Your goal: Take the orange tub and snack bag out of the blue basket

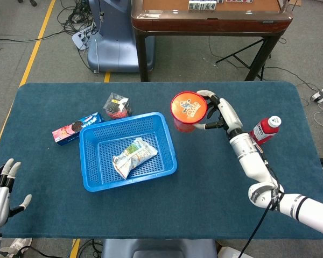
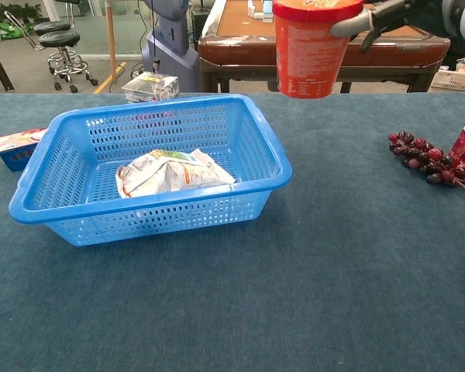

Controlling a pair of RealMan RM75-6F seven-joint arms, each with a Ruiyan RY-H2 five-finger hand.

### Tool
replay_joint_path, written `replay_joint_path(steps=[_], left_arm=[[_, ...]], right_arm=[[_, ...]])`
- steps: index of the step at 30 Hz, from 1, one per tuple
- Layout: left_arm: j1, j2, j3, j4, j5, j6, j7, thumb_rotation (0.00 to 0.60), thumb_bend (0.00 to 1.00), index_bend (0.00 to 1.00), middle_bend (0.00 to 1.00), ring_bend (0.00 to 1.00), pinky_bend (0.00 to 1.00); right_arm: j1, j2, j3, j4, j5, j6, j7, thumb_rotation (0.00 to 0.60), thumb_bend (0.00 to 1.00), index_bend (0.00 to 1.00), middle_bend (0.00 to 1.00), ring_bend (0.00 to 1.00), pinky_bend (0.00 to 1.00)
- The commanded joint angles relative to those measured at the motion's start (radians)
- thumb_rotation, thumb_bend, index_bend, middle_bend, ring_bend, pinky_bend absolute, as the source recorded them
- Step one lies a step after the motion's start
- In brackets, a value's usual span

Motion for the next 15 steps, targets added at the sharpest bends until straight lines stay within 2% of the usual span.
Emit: replay_joint_path(steps=[1,8,15], left_arm=[[0.000,0.000,0.001,-0.001,0.000,-0.001,0.001,0.600,0.29,0.00,0.00,0.00,0.00],[-0.004,-0.001,0.000,0.000,-0.001,-0.005,0.002,0.600,0.29,0.00,0.00,0.00,0.00],[-0.007,-0.005,0.002,-0.001,0.000,-0.009,0.005,0.600,0.29,0.00,0.00,0.00,0.00]], right_arm=[[-0.021,0.004,-0.020,0.019,-0.003,-0.014,0.026,0.600,0.16,0.64,0.50,0.43,0.50],[-0.070,-0.015,-0.078,0.057,-0.064,-0.045,0.118,0.600,0.16,0.63,0.48,0.43,0.50],[-0.096,-0.061,-0.131,0.144,-0.170,-0.085,0.251,0.600,0.15,0.63,0.43,0.40,0.50]])
